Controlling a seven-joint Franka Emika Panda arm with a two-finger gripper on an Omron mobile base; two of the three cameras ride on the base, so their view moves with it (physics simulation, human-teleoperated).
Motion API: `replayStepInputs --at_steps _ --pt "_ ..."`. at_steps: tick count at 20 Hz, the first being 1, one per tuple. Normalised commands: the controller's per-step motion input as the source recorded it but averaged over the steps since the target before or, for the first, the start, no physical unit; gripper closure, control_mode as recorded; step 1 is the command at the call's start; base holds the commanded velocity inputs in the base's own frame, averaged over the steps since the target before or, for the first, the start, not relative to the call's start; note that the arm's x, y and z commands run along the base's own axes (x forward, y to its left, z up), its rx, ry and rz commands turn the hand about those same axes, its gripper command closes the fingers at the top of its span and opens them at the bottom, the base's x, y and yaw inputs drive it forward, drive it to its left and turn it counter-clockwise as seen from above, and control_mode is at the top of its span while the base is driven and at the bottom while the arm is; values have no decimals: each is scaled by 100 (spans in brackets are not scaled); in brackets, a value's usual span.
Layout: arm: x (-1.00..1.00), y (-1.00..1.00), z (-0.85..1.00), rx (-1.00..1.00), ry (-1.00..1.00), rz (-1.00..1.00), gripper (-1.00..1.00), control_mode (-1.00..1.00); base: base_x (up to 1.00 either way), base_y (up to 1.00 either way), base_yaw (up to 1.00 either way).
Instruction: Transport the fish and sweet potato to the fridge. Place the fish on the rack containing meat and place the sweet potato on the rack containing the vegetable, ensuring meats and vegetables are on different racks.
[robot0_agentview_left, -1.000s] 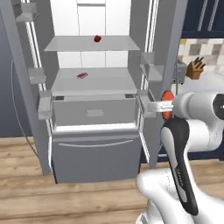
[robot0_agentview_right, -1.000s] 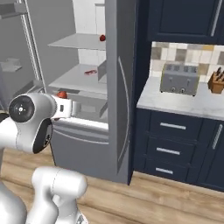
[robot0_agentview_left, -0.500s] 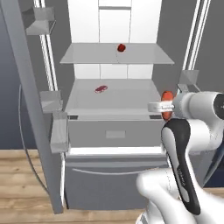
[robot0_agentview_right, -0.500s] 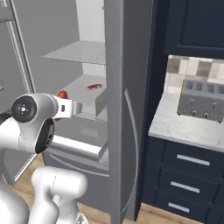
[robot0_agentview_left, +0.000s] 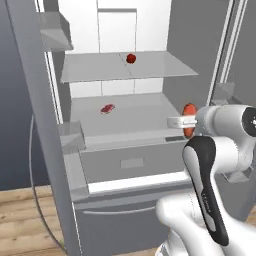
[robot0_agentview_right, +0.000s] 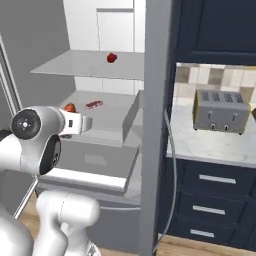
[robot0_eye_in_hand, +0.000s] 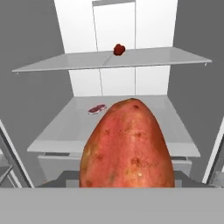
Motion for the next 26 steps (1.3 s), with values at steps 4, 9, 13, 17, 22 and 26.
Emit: replayStepInputs --at_steps 4,9,13,17,22,26 --pt "0 0 0 0 0 0 100 100 27 41 -25" --pt "0 0 0 0 0 0 100 100 46 -29 0" --pt "0 0 0 0 0 0 100 100 100 0 0" --pt "0 0 0 0 0 0 100 100 100 0 0" --pt "0 0 0 0 0 0 100 100 70 -3 0" --pt "0 0 0 0 0 0 100 100 58 0 0"
